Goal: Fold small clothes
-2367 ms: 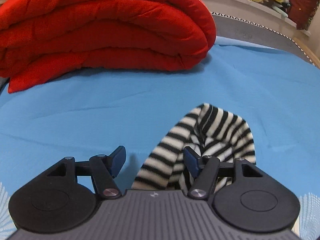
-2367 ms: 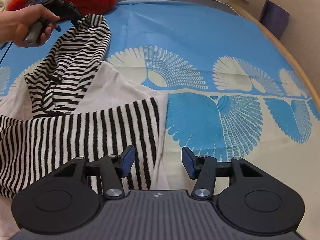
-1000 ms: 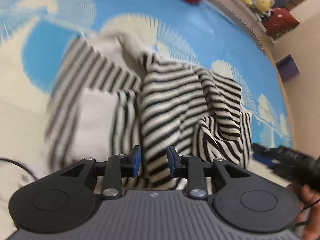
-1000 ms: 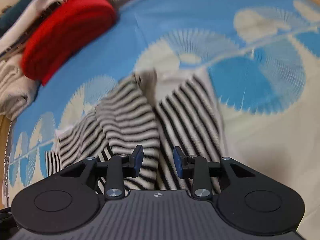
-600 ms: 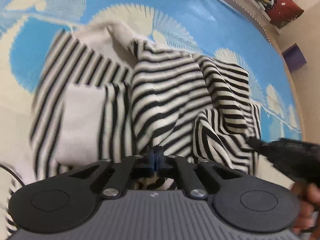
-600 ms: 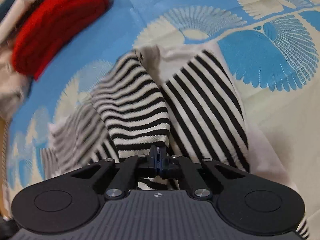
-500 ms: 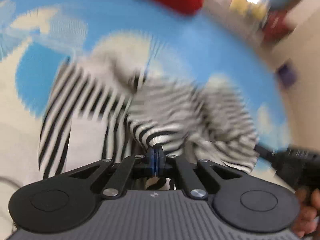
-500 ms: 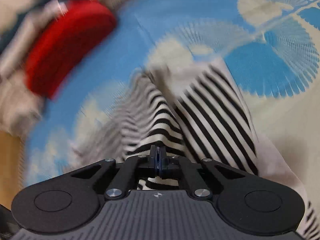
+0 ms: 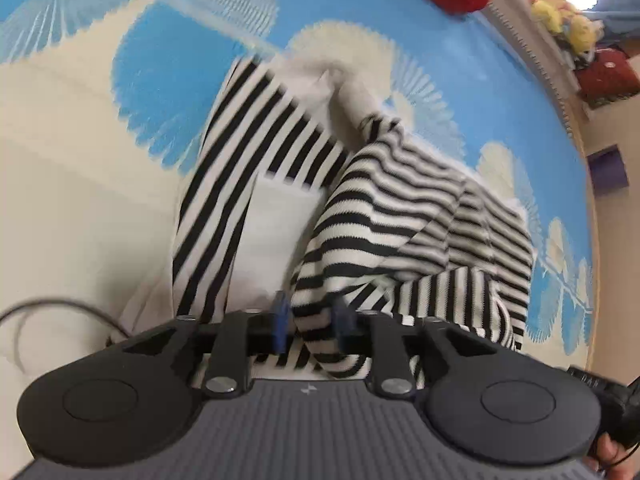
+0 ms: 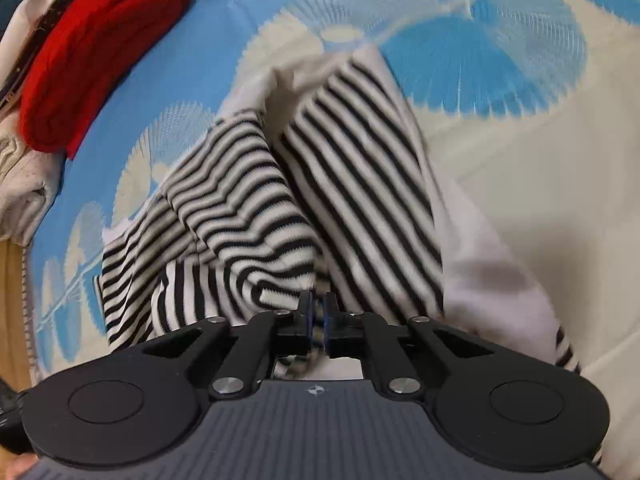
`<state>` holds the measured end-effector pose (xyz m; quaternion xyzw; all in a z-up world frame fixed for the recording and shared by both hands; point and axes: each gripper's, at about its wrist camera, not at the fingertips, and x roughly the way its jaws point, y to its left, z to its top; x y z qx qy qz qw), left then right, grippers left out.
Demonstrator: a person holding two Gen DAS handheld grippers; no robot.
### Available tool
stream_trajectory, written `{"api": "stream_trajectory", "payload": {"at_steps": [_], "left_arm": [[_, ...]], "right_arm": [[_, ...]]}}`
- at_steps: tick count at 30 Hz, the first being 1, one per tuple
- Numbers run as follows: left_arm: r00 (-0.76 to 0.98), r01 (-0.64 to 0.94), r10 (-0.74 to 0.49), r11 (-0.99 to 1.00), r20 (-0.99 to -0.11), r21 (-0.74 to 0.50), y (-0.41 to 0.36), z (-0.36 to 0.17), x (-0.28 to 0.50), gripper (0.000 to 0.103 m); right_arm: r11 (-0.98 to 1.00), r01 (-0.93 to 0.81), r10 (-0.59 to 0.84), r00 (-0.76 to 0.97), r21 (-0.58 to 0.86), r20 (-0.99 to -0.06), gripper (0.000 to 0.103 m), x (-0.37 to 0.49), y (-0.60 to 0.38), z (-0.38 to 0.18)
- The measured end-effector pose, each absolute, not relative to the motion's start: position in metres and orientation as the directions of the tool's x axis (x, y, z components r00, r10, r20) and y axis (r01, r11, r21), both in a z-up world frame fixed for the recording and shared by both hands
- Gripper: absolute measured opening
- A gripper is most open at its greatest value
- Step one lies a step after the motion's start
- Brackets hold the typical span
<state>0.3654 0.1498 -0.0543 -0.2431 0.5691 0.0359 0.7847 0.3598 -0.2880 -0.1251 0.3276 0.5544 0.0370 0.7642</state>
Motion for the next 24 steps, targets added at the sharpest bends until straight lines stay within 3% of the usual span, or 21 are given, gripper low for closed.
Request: {"api": "stream_trajectory", "payload": {"at_steps": [1, 3, 9, 11, 12, 13, 20, 24], "left_arm": [[0.370, -0.326, -0.217, 0.880, -0.903, -0.345, 0.150, -0.050, 0.366, 0.044], [0.387, -0.323, -0.216, 0.879, -0.897, -0.351, 0.148, -0.048, 0.364, 0.045], [0.354, -0.358, -0.173, 0.883, -0.919, -0.304, 0.137, -0.063, 0.372, 0.039], [0.367, -0.354, -0.139, 0.894, -0.920, -0.276, 0.135, -0.063, 0.371, 0.012], [0.381, -0.343, -0.131, 0.899, -0.915, -0.271, 0.134, -0.061, 0.371, 0.008], [0.398, -0.333, -0.129, 0.902, -0.908, -0.275, 0.132, -0.057, 0.371, 0.004], [0.608, -0.236, -0.242, 0.854, -0.756, -0.463, 0.142, -0.008, 0.361, 0.003], [0.420, -0.318, -0.187, 0.886, -0.888, -0.337, 0.149, -0.036, 0.363, 0.003]], "right_arm": [[0.783, 0.305, 0.408, 0.407, 0.542, -0.817, 0.032, 0.362, -0.288, -0.122], [0.786, 0.302, 0.394, 0.428, 0.540, -0.813, 0.044, 0.368, -0.286, -0.122], [0.781, 0.314, 0.415, 0.386, 0.540, -0.824, 0.044, 0.376, -0.271, -0.143], [0.785, 0.310, 0.406, 0.396, 0.536, -0.824, 0.025, 0.376, -0.269, -0.142], [0.786, 0.307, 0.400, 0.410, 0.537, -0.820, 0.003, 0.375, -0.269, -0.139], [0.781, 0.302, 0.395, 0.439, 0.547, -0.807, 0.001, 0.374, -0.271, -0.134], [0.738, 0.233, 0.355, 0.664, 0.633, -0.658, 0.001, 0.358, -0.298, -0.076], [0.739, 0.346, 0.406, 0.456, 0.578, -0.792, 0.001, 0.359, -0.301, -0.115]]}}
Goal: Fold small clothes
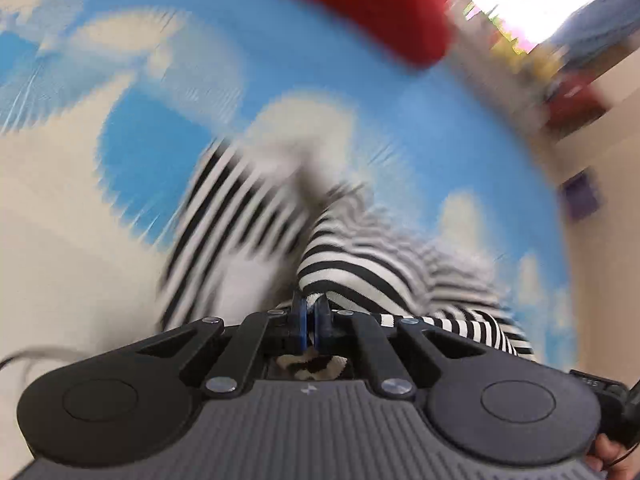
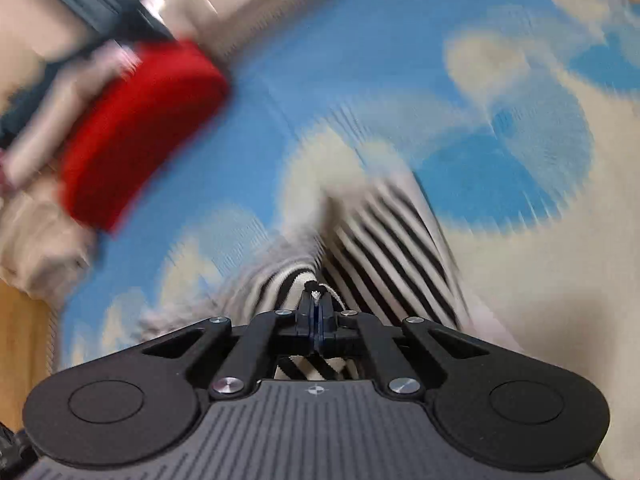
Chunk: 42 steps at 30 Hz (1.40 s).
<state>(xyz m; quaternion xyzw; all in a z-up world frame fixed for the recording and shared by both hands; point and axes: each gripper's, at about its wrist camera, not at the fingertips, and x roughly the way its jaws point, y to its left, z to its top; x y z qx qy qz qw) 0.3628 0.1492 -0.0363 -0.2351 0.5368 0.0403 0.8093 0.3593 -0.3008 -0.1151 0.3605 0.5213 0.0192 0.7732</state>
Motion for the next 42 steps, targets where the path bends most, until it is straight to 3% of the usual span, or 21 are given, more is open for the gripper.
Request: {"api": "stream_trajectory", "payload": {"at_steps": [3, 6, 7, 9, 10, 16, 17, 18, 19, 20, 21, 24, 27, 30, 33, 36, 38, 39, 42], "left_arm": [[0.279, -0.356, -0.206, 0.885, -0.938, -0.300, 0.151, -0.068, 0.362, 0.005], [0.265, -0.299, -0.175, 0.920, -0.948, -0.254, 0.143, -0.068, 0.366, 0.026], [0.287, -0.293, -0.158, 0.925, -0.945, -0.243, 0.143, -0.064, 0.367, 0.036], [0.340, -0.297, -0.125, 0.926, -0.932, -0.233, 0.146, -0.055, 0.366, 0.038], [0.358, -0.296, -0.122, 0.926, -0.926, -0.236, 0.146, -0.053, 0.366, 0.038], [0.357, -0.307, -0.111, 0.924, -0.927, -0.229, 0.141, -0.060, 0.365, 0.036], [0.356, -0.303, -0.106, 0.927, -0.929, -0.222, 0.139, -0.060, 0.363, 0.029], [0.355, -0.298, -0.111, 0.928, -0.928, -0.225, 0.139, -0.062, 0.364, 0.024], [0.357, -0.292, -0.120, 0.928, -0.927, -0.232, 0.139, -0.062, 0.364, 0.014], [0.361, -0.282, -0.130, 0.928, -0.923, -0.242, 0.140, -0.060, 0.364, 0.004], [0.369, -0.263, -0.142, 0.932, -0.919, -0.249, 0.138, -0.058, 0.363, 0.002], [0.425, -0.220, -0.202, 0.922, -0.882, -0.318, 0.136, -0.045, 0.361, 0.001], [0.464, -0.211, -0.282, 0.886, -0.840, -0.414, 0.141, -0.034, 0.360, 0.001], [0.385, -0.208, -0.132, 0.952, -0.913, -0.225, 0.137, -0.047, 0.362, 0.002], [0.301, -0.241, -0.094, 0.955, -0.949, -0.172, 0.138, -0.069, 0.363, 0.002], [0.296, -0.222, -0.079, 0.964, -0.952, -0.149, 0.134, -0.066, 0.366, 0.013], [0.341, -0.225, -0.079, 0.961, -0.937, -0.163, 0.135, -0.055, 0.368, 0.028], [0.376, -0.225, -0.085, 0.958, -0.923, -0.180, 0.136, -0.049, 0.368, 0.029], [0.457, -0.190, -0.100, 0.960, -0.884, -0.206, 0.134, -0.033, 0.369, 0.030]], "right_arm": [[0.747, 0.417, 0.404, 0.334, 0.518, -0.852, 0.001, 0.359, -0.298, -0.147], [0.776, 0.388, 0.376, 0.347, 0.497, -0.859, 0.009, 0.364, -0.294, -0.144], [0.777, 0.379, 0.375, 0.364, 0.503, -0.853, 0.019, 0.366, -0.294, -0.140], [0.785, 0.366, 0.357, 0.391, 0.499, -0.849, 0.038, 0.368, -0.294, -0.134], [0.793, 0.361, 0.347, 0.392, 0.490, -0.852, 0.040, 0.364, -0.294, -0.135], [0.794, 0.349, 0.377, 0.357, 0.497, -0.854, 0.040, 0.364, -0.288, -0.146], [0.799, 0.347, 0.375, 0.353, 0.492, -0.857, 0.040, 0.364, -0.287, -0.147], [0.801, 0.344, 0.374, 0.352, 0.490, -0.858, 0.034, 0.364, -0.286, -0.146], [0.800, 0.336, 0.381, 0.356, 0.497, -0.853, 0.020, 0.364, -0.286, -0.145], [0.795, 0.328, 0.390, 0.367, 0.510, -0.844, 0.012, 0.365, -0.286, -0.143], [0.787, 0.327, 0.394, 0.386, 0.523, -0.834, 0.005, 0.364, -0.286, -0.140], [0.740, 0.301, 0.418, 0.496, 0.602, -0.762, 0.003, 0.362, -0.293, -0.121], [0.717, 0.287, 0.391, 0.590, 0.636, -0.707, 0.003, 0.360, -0.304, -0.102], [0.814, 0.310, 0.297, 0.505, 0.491, -0.811, 0.003, 0.364, -0.298, -0.108], [0.811, 0.347, 0.362, 0.336, 0.471, -0.870, 0.003, 0.367, -0.288, -0.142], [0.836, 0.347, 0.320, 0.320, 0.425, -0.892, 0.015, 0.369, -0.285, -0.143], [0.834, 0.354, 0.298, 0.359, 0.424, -0.885, 0.026, 0.371, -0.289, -0.133], [0.839, 0.349, 0.275, 0.388, 0.417, -0.880, 0.034, 0.371, -0.290, -0.126], [0.837, 0.327, 0.256, 0.475, 0.439, -0.842, 0.036, 0.369, -0.296, -0.113]]}}
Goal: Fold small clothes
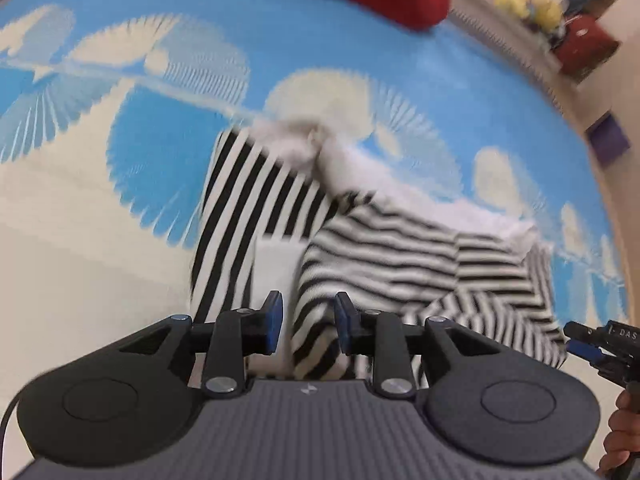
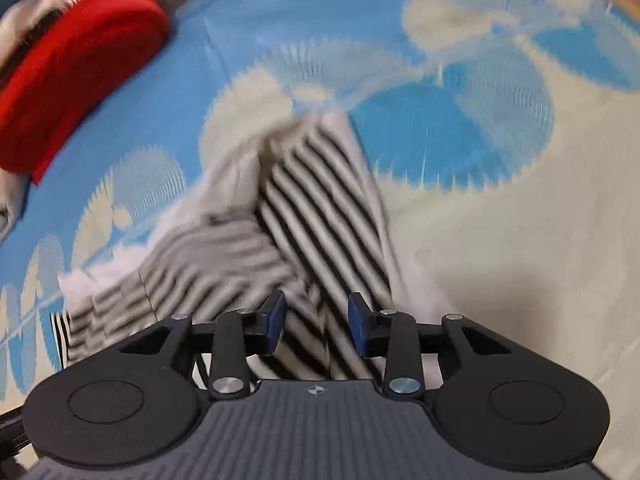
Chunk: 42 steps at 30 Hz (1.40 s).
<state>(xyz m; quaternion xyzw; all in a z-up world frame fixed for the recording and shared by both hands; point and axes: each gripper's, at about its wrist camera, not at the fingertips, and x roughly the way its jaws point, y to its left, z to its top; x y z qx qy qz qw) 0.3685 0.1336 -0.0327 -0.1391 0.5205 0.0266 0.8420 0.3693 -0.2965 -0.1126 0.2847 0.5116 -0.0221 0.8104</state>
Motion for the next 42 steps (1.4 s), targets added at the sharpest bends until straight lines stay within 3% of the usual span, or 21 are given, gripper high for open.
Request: {"api": "stream_trajectory", "payload": {"at_steps": [8, 11, 13, 14, 17, 20, 24, 25, 26, 27, 28, 29, 30, 34, 36, 38, 40, 42], "left_arm": [[0.462, -0.074, -0.234, 0.951, -0.855, -0.300, 0.111, -0.034, 0.369, 0.030], [0.294, -0.103, -0.046, 0.992, -0.955, -0.079, 0.108, -0.067, 0.373, 0.025], [0.264, -0.124, 0.063, 0.992, -0.962, 0.030, 0.111, -0.079, 0.372, 0.037], [0.271, -0.122, 0.085, 0.991, -0.959, 0.053, 0.112, -0.077, 0.371, 0.036], [0.316, -0.104, 0.093, 0.993, -0.944, 0.063, 0.108, -0.062, 0.371, 0.036], [0.411, -0.116, 0.034, 0.993, -0.911, -0.015, 0.105, -0.047, 0.370, 0.036], [0.375, -0.105, 0.036, 0.994, -0.926, -0.004, 0.099, -0.053, 0.376, 0.036], [0.340, -0.109, 0.057, 0.994, -0.939, 0.021, 0.101, -0.061, 0.378, 0.033], [0.322, -0.116, 0.068, 0.993, -0.944, 0.032, 0.103, -0.068, 0.378, 0.019], [0.322, -0.114, 0.042, 0.993, -0.946, 0.006, 0.105, -0.072, 0.377, 0.011], [0.324, -0.108, 0.013, 0.994, -0.946, -0.023, 0.104, -0.072, 0.377, 0.001], [0.341, -0.109, 0.001, 0.993, -0.940, -0.038, 0.104, -0.068, 0.377, 0.001], [0.374, -0.103, 0.006, 0.994, -0.927, -0.036, 0.101, -0.061, 0.376, 0.001], [0.426, -0.081, 0.020, 0.997, -0.904, -0.016, 0.096, -0.041, 0.374, 0.001], [0.358, -0.099, 0.036, 0.995, -0.933, 0.000, 0.100, -0.056, 0.376, 0.002], [0.290, -0.118, 0.018, 0.993, -0.957, -0.017, 0.105, -0.071, 0.378, 0.007], [0.319, -0.120, 0.017, 0.993, -0.948, -0.022, 0.106, -0.064, 0.378, 0.010], [0.402, -0.108, -0.018, 0.992, -0.915, -0.067, 0.106, -0.044, 0.379, 0.019]], "right_arm": [[0.783, 0.291, 0.413, 0.418, 0.550, -0.809, 0.037, 0.373, -0.286, -0.125], [0.807, 0.320, 0.394, 0.336, 0.497, -0.856, 0.045, 0.374, -0.279, -0.136], [0.812, 0.336, 0.385, 0.305, 0.477, -0.871, 0.045, 0.373, -0.280, -0.142], [0.809, 0.341, 0.385, 0.307, 0.478, -0.870, 0.045, 0.372, -0.281, -0.142], [0.811, 0.316, 0.378, 0.359, 0.492, -0.853, 0.045, 0.371, -0.283, -0.130], [0.819, 0.266, 0.373, 0.425, 0.507, -0.825, 0.046, 0.369, -0.282, -0.118], [0.845, 0.273, 0.352, 0.362, 0.459, -0.863, 0.047, 0.372, -0.278, -0.132], [0.850, 0.297, 0.334, 0.336, 0.436, -0.880, 0.047, 0.372, -0.279, -0.139], [0.850, 0.315, 0.323, 0.320, 0.422, -0.891, 0.047, 0.371, -0.281, -0.145], [0.846, 0.323, 0.327, 0.317, 0.425, -0.890, 0.039, 0.370, -0.283, -0.150], [0.835, 0.319, 0.350, 0.320, 0.448, -0.881, 0.019, 0.370, -0.285, -0.152], [0.822, 0.319, 0.372, 0.325, 0.471, -0.870, 0.011, 0.370, -0.285, -0.153], [0.816, 0.319, 0.376, 0.340, 0.481, -0.862, 0.005, 0.370, -0.285, -0.149], [0.833, 0.265, 0.375, 0.378, 0.486, -0.847, 0.004, 0.368, -0.276, -0.131], [0.831, 0.305, 0.374, 0.314, 0.465, -0.873, 0.005, 0.368, -0.277, -0.144], [0.828, 0.355, 0.359, 0.261, 0.434, -0.896, 0.016, 0.366, -0.278, -0.158], [0.829, 0.370, 0.328, 0.284, 0.419, -0.901, 0.034, 0.365, -0.279, -0.152], [0.838, 0.348, 0.289, 0.371, 0.421, -0.883, 0.037, 0.365, -0.280, -0.132]]}}
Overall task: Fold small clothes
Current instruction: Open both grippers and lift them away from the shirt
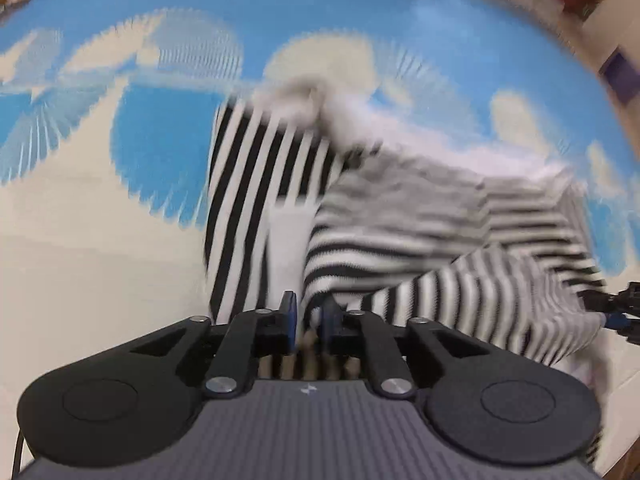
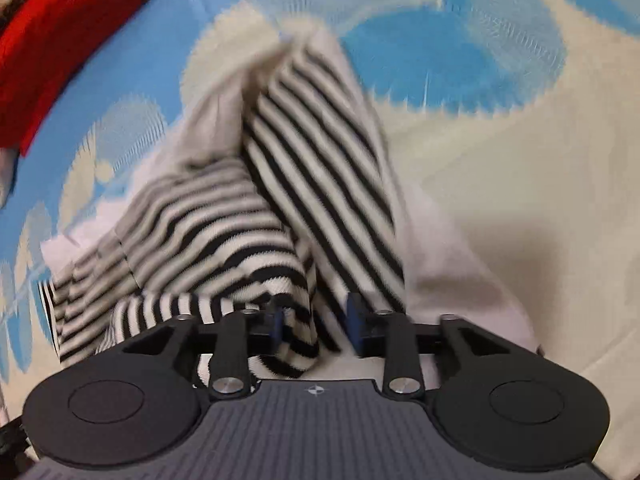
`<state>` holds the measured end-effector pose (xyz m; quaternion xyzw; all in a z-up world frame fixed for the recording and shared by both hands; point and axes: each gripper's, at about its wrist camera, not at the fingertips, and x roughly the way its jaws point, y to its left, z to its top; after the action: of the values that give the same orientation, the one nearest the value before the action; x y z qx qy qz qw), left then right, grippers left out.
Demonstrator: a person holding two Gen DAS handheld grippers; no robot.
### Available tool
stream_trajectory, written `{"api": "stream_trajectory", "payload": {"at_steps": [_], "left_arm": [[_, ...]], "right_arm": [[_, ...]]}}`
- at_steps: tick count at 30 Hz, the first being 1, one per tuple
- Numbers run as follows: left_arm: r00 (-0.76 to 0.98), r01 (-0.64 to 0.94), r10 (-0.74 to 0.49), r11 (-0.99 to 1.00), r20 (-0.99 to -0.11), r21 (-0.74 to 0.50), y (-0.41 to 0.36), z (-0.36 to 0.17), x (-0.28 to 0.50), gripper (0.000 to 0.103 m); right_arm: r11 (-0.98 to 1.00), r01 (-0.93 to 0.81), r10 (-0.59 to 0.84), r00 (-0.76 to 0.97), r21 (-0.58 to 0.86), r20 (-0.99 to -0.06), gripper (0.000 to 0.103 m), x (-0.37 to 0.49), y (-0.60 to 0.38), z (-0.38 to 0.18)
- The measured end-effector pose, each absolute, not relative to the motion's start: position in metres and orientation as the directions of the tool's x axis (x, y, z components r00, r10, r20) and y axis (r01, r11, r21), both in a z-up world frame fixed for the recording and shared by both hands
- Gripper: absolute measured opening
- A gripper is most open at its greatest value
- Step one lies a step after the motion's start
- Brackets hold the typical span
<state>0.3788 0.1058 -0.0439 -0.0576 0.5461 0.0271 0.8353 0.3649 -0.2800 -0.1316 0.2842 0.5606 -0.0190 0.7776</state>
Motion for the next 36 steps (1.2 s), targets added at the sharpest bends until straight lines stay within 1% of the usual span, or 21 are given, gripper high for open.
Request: {"api": "stream_trajectory", "payload": {"at_steps": [1, 2, 4, 5, 8, 9, 11, 12, 15, 17, 20, 21, 22, 24, 25, 26, 30, 32, 33, 34, 36], "left_arm": [[0.444, -0.095, -0.033, 0.992, -0.895, -0.083, 0.105, -0.035, 0.378, 0.025], [0.481, -0.079, -0.044, 0.993, -0.876, -0.093, 0.103, -0.028, 0.377, 0.027], [0.518, -0.043, -0.065, 0.994, -0.853, -0.102, 0.097, -0.022, 0.375, 0.027], [0.514, -0.033, -0.077, 0.993, -0.855, -0.110, 0.094, -0.024, 0.375, 0.026], [0.444, -0.033, -0.107, 0.990, -0.890, -0.136, 0.090, -0.045, 0.378, 0.026], [0.394, -0.044, -0.092, 0.992, -0.914, -0.119, 0.090, -0.057, 0.378, 0.026], [0.306, -0.035, -0.058, 0.997, -0.950, -0.072, 0.088, -0.075, 0.380, 0.021], [0.306, -0.030, -0.044, 0.998, -0.951, -0.056, 0.086, -0.075, 0.380, 0.021], [0.385, -0.008, -0.060, 0.998, -0.921, -0.068, 0.082, -0.056, 0.377, 0.021], [0.413, -0.008, -0.071, 0.997, -0.908, -0.081, 0.083, -0.054, 0.377, 0.021], [0.314, -0.039, -0.012, 0.999, -0.949, -0.025, 0.084, -0.078, 0.376, 0.021], [0.290, -0.060, 0.003, 0.998, -0.957, -0.015, 0.085, -0.081, 0.370, 0.021], [0.301, -0.073, 0.017, 0.997, -0.953, -0.005, 0.085, -0.070, 0.362, 0.022], [0.423, -0.022, 0.007, 1.000, -0.906, -0.003, 0.076, -0.030, 0.342, 0.023], [0.477, 0.004, -0.004, 1.000, -0.879, -0.002, 0.073, -0.011, 0.331, 0.026], [0.521, 0.015, -0.011, 1.000, -0.854, -0.004, 0.072, 0.008, 0.320, 0.026], [0.653, 0.052, -0.035, 0.999, -0.757, -0.001, 0.073, 0.077, 0.261, 0.026], [0.713, 0.053, -0.014, 0.998, -0.701, 0.033, 0.072, 0.099, 0.229, 0.027], [0.748, 0.052, -0.004, 0.997, -0.663, 0.052, 0.073, 0.109, 0.205, 0.028], [0.771, 0.058, -0.006, 0.996, -0.637, 0.061, 0.073, 0.114, 0.184, 0.033], [0.796, 0.071, -0.025, 0.996, -0.605, 0.052, 0.075, 0.116, 0.142, 0.034]], "right_arm": [[0.859, 0.316, 0.253, 0.422, 0.403, -0.870, 0.039, 0.365, -0.278, -0.117], [0.881, 0.281, 0.214, 0.481, 0.381, -0.850, 0.040, 0.363, -0.275, -0.103], [0.909, 0.215, 0.186, 0.556, 0.357, -0.810, 0.051, 0.360, -0.271, -0.086], [0.910, 0.185, 0.211, 0.563, 0.370, -0.799, 0.051, 0.361, -0.269, -0.085], [0.873, 0.157, 0.349, 0.460, 0.462, -0.817, 0.051, 0.367, -0.265, -0.107], [0.873, 0.176, 0.355, 0.407, 0.454, -0.842, 0.051, 0.369, -0.264, -0.118], [0.902, 0.225, 0.288, 0.326, 0.369, -0.901, 0.051, 0.369, -0.264, -0.137], [0.902, 0.232, 0.281, 0.325, 0.365, -0.903, 0.051, 0.368, -0.266, -0.139], [0.868, 0.237, 0.330, 0.381, 0.436, -0.864, 0.051, 0.369, -0.276, -0.131], [0.878, 0.220, 0.322, 0.382, 0.424, -0.866, 0.051, 0.369, -0.274, -0.131], [0.907, 0.240, 0.270, 0.301, 0.346, -0.915, 0.051, 0.365, -0.268, -0.145], [0.897, 0.259, 0.278, 0.297, 0.357, -0.914, 0.051, 0.363, -0.270, -0.143], [0.886, 0.274, 0.285, 0.314, 0.374, -0.906, 0.050, 0.360, -0.273, -0.135], [0.867, 0.267, 0.281, 0.433, 0.420, -0.856, 0.050, 0.347, -0.283, -0.095], [0.868, 0.238, 0.268, 0.513, 0.435, -0.815, 0.050, 0.336, -0.289, -0.068], [0.875, 0.211, 0.245, 0.583, 0.435, -0.775, 0.050, 0.323, -0.294, -0.042], [0.880, 0.110, 0.241, 0.735, 0.463, -0.633, 0.051, 0.264, -0.318, 0.031], [0.886, 0.059, 0.250, 0.776, 0.460, -0.580, 0.053, 0.224, -0.329, 0.049], [0.889, 0.038, 0.252, 0.790, 0.456, -0.559, 0.058, 0.204, -0.335, 0.052], [0.893, 0.025, 0.252, 0.800, 0.450, -0.544, 0.062, 0.184, -0.340, 0.052], [0.891, 0.034, 0.246, 0.801, 0.453, -0.545, 0.064, 0.148, -0.349, 0.041]]}}
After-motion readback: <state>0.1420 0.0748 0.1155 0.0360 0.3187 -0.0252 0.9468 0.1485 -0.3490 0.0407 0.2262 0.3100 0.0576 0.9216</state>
